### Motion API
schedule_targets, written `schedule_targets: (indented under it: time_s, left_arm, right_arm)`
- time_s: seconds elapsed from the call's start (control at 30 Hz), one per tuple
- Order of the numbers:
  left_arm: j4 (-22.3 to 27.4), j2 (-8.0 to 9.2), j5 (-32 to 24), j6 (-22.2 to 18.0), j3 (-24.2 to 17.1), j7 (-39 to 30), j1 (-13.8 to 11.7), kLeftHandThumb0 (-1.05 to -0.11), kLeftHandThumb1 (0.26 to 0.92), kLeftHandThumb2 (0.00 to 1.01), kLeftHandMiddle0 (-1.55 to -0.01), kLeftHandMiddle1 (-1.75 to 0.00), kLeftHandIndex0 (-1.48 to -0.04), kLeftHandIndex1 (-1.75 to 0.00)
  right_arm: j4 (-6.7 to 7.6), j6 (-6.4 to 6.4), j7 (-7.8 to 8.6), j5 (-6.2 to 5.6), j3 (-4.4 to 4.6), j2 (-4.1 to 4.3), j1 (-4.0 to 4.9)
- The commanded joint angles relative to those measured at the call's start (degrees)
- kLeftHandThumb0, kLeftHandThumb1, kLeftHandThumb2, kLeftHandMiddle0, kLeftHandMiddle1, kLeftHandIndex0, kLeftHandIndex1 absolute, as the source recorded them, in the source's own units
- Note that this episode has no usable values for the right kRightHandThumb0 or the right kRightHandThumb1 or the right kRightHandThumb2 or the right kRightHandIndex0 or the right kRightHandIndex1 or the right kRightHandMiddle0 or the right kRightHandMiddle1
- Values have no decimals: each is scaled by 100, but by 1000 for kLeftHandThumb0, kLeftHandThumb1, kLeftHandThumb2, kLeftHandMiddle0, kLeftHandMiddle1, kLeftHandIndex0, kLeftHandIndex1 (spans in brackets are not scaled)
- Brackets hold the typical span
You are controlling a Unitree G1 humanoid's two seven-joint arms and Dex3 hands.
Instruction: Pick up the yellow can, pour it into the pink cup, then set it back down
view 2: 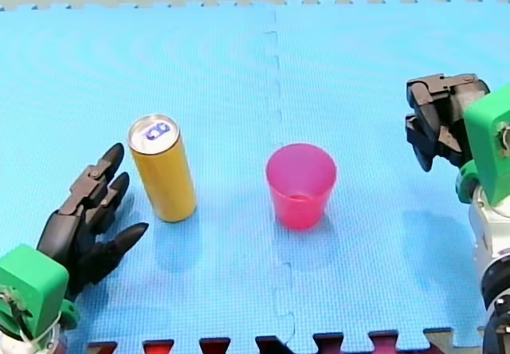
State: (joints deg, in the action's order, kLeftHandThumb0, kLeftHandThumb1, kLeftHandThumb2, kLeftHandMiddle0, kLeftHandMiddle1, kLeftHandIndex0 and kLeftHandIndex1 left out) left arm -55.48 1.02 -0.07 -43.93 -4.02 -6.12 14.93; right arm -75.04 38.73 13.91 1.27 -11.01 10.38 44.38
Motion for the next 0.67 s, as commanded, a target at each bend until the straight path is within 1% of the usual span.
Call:
schedule_targets:
  time_s: [0.0, 0.37, 0.63]
  left_arm:
    - [-51, 17, 37, -55, 4, 53, 38, -1048, 862, 7, -257, -11, -234, -2]
    - [-189, 12, 99, -147, 23, 100, 125, -1048, 869, 6, -256, -8, -231, 0]
    - [-146, -33, 147, -124, 62, 184, 145, -1048, 872, 6, -257, -6, -224, 0]
  right_arm:
    - [-5, 2, -25, -12, -14, 9, 24]
    - [-13, 6, 11, -17, -28, 20, 5]
    - [-24, -2, 36, -25, -51, 33, -4]
